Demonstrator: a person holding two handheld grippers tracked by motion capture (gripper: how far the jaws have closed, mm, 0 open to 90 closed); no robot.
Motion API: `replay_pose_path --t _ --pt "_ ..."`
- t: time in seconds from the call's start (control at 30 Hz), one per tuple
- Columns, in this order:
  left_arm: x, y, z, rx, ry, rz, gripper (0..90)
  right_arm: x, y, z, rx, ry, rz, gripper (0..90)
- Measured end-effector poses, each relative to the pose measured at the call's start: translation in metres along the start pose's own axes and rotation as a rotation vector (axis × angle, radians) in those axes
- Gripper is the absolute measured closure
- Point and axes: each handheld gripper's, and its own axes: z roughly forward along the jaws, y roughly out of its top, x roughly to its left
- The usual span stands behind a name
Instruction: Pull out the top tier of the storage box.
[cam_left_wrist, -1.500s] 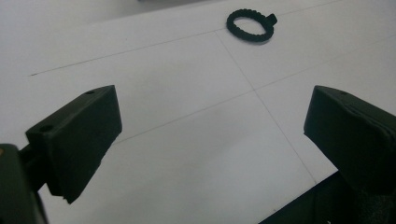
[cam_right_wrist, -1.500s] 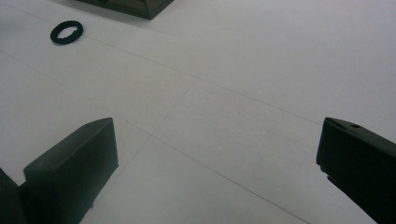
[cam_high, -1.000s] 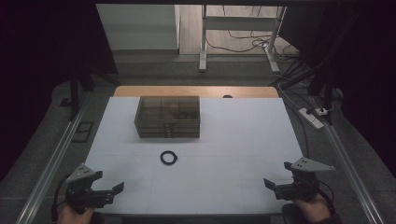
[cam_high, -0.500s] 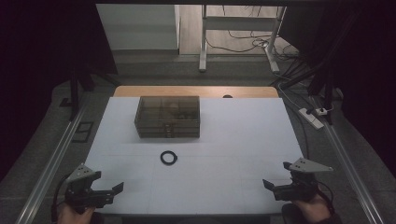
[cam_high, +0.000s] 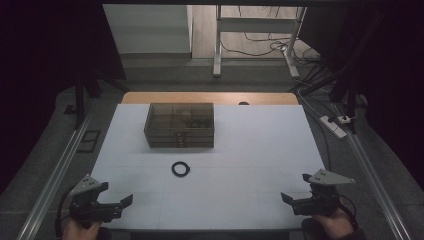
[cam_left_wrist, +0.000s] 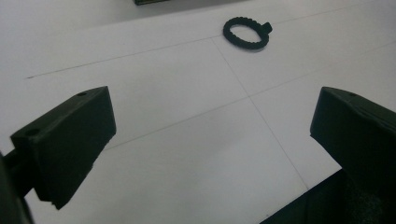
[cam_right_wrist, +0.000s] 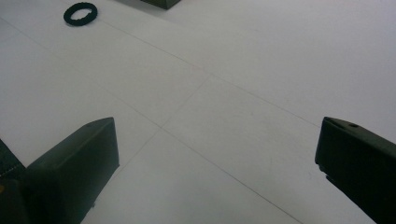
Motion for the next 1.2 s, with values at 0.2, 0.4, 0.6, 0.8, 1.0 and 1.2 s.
replay_pose_path --t 0.2,0.4,0.6,0.8,1.0,1.2 --pt "-0.002 0.002 0.001 -0.005 -0.002 0.022 0.1 0.001 0.0 0.001 0.004 0.002 -0.007 0.0" --pt "-0.003 0.005 -0.001 -0.044 -0.053 0.023 0.0 0.001 0.0 0.001 0.008 0.003 -0.01 0.0" --pt "0.0 0.007 -0.001 -0.067 -0.09 0.028 0.0 0.001 0.0 0.001 0.014 0.003 -0.008 0.0" --pt "0.0 0.011 0.005 -0.055 -0.138 0.076 0.0 0.001 0.001 0.002 0.016 0.003 -0.012 0.0" --pt "-0.001 0.016 0.009 -0.059 -0.131 0.115 0.0 0.0 0.001 0.002 0.017 -0.002 -0.003 0.0" --pt "-0.006 0.023 0.015 -0.074 -0.124 0.127 0.1 0.001 0.001 0.002 0.02 -0.004 -0.004 0.0"
